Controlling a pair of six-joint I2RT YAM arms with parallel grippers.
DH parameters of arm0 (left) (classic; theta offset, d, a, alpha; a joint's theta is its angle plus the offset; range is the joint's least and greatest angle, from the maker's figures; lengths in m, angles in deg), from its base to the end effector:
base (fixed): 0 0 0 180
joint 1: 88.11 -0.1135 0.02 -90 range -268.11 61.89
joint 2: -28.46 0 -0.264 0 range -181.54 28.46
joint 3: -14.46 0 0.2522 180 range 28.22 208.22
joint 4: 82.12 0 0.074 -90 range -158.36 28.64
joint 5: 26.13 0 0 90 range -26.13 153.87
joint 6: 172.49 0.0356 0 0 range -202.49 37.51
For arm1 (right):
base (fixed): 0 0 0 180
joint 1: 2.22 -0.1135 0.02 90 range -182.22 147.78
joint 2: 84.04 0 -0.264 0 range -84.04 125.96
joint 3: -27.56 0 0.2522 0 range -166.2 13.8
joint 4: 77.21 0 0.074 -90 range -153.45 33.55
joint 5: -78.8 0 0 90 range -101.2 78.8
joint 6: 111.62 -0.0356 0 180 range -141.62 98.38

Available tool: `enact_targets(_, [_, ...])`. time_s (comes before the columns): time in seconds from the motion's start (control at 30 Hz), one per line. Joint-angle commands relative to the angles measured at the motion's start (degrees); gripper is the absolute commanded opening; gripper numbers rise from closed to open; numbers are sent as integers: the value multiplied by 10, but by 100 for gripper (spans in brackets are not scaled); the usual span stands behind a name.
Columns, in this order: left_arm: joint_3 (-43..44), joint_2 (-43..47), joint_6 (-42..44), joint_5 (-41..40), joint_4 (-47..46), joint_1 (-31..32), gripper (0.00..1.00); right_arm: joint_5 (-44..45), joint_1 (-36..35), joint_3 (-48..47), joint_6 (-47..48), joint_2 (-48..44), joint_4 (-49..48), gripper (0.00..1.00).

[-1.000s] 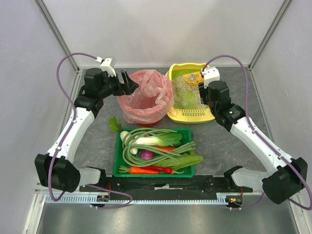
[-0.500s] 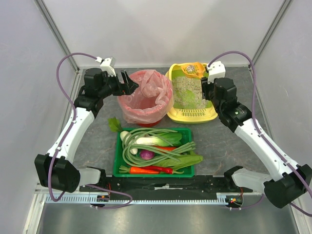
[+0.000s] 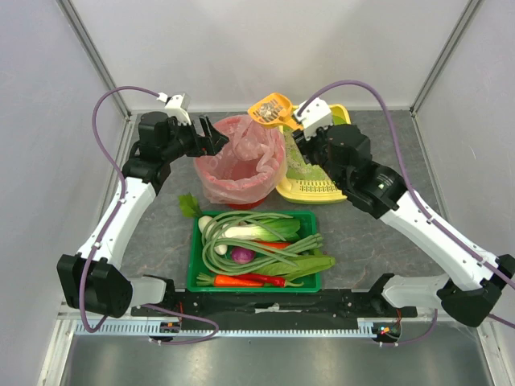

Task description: Clean the litter box

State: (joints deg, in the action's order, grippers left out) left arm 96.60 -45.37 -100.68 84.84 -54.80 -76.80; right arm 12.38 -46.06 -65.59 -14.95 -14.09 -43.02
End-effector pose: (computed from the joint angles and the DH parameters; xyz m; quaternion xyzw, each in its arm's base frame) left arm 0.2892 -0.0708 0.3686 0.0574 0.8055 -0.2886 0.5144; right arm 0.2017 0.1740 0.4405 -0.2047 0.7386 0.0490 0.6405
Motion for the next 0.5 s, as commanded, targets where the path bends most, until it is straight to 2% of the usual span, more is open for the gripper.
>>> enact_targets(0.0, [17, 11, -8, -19, -7, -3, 95, 20, -37, -48, 65, 25, 51, 0])
enact_targets(0.23, [-2, 39, 0, -41, -3, -4, 95, 55, -99, -84, 134, 62, 82, 0])
enact_targets(0.47, [-2, 40, 9, -29, -3, -3, 95, 110, -157, -95, 195, 94, 99, 0])
